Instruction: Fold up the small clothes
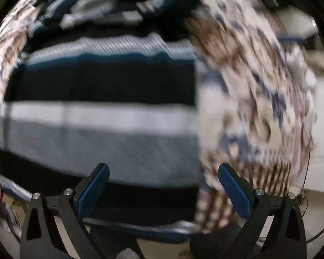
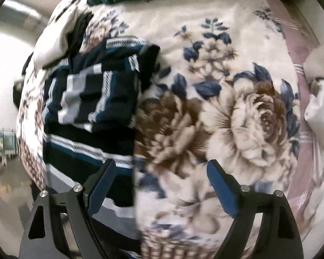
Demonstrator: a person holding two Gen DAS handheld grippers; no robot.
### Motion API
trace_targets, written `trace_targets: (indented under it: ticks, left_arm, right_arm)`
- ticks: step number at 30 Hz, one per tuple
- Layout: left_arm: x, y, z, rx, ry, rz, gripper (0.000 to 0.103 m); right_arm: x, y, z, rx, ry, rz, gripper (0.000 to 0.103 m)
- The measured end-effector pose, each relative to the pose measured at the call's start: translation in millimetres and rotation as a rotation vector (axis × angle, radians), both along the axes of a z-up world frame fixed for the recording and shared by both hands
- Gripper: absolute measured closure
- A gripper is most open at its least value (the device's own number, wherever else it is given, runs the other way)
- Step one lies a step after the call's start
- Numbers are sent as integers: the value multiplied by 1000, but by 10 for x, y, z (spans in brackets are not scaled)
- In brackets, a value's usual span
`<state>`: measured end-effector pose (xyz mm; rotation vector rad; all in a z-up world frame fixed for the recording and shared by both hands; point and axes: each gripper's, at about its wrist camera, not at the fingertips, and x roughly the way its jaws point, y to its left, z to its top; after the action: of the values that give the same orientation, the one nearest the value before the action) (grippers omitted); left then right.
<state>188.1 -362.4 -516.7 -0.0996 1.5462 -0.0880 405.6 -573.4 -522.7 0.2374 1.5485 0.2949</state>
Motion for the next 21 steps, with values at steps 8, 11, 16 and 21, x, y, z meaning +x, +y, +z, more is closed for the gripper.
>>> trace_targets:
  ticks: [8, 11, 16, 21]
  left_arm:
    - [-447, -526, -582, 54, 89, 40, 0]
    - [-448, -530, -711, 94, 75, 76, 0]
    - [-382, -413, -683, 106, 1, 139, 6]
    - [-391, -316, -535, 137, -91, 111, 84]
  right_arm:
    - [342, -123, -551, 248, 17, -34, 15]
    - [677, -35, -785, 340, 29, -76, 15]
    - [1222, 321, -1077, 409, 36, -74, 15]
    - [1490, 750, -1247, 416, 62, -46, 17]
